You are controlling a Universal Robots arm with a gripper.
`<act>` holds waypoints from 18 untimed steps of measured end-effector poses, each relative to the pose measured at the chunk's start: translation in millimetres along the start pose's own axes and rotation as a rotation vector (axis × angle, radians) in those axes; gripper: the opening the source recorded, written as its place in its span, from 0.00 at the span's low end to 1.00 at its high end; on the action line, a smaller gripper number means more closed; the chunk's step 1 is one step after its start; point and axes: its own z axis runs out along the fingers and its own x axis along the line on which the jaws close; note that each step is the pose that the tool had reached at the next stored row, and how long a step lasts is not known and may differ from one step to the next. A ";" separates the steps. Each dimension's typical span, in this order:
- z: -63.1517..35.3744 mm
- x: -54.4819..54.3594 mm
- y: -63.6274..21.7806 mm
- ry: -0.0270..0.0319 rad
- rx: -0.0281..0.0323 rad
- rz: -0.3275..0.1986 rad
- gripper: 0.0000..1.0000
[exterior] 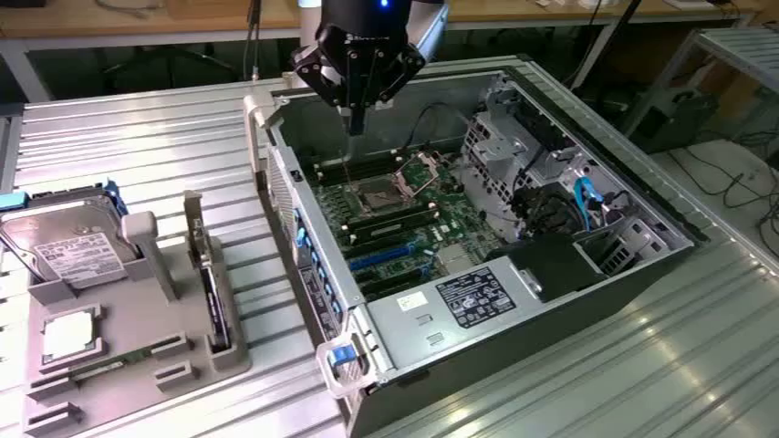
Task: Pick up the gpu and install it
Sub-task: 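Reach for the gpu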
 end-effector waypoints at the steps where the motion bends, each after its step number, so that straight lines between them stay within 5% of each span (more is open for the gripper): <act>1: -0.1 1.7 -0.1 0.0000 0.0001 0.000 0.11; 18: -0.4 14.2 -1.2 0.0000 0.0000 0.000 0.11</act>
